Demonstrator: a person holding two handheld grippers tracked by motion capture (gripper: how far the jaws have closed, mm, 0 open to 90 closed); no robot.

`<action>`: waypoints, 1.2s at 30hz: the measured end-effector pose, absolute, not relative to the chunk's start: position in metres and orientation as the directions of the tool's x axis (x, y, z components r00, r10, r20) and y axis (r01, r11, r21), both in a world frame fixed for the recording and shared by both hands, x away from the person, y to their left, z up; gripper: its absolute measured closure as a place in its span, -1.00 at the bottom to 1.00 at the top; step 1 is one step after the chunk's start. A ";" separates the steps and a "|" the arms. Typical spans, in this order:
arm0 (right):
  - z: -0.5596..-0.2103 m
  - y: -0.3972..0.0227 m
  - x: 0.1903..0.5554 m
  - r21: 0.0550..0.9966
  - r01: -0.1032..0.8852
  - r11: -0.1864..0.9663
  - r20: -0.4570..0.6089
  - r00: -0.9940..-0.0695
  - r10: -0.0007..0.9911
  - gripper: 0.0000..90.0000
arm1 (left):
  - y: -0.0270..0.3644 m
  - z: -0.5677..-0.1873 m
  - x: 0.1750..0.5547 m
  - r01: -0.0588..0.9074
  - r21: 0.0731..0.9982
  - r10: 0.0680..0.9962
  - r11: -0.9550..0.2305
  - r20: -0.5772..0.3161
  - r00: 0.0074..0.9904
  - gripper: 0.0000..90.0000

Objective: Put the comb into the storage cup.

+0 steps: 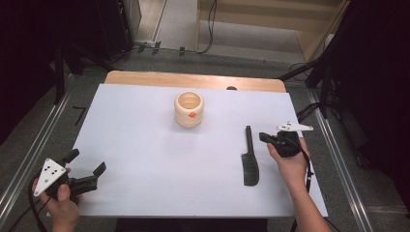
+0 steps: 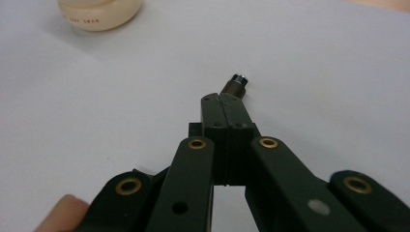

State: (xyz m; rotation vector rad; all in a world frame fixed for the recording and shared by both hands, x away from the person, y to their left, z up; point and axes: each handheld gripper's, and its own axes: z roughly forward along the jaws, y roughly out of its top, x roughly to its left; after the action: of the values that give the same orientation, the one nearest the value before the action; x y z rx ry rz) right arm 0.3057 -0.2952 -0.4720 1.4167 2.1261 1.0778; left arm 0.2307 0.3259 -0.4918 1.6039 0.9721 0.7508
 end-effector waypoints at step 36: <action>-0.505 -0.265 0.363 0.600 0.751 0.277 0.094 -0.410 0.907 0.96 | 0.326 -0.492 0.231 0.212 0.971 0.879 -0.109 -0.005 0.476 -1.00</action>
State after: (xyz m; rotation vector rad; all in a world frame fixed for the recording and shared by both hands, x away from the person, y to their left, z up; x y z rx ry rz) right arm 0.3630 -0.2650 -0.5048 1.5249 2.2825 0.8429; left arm 0.2307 0.3258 -0.4916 1.6108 0.9637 0.7491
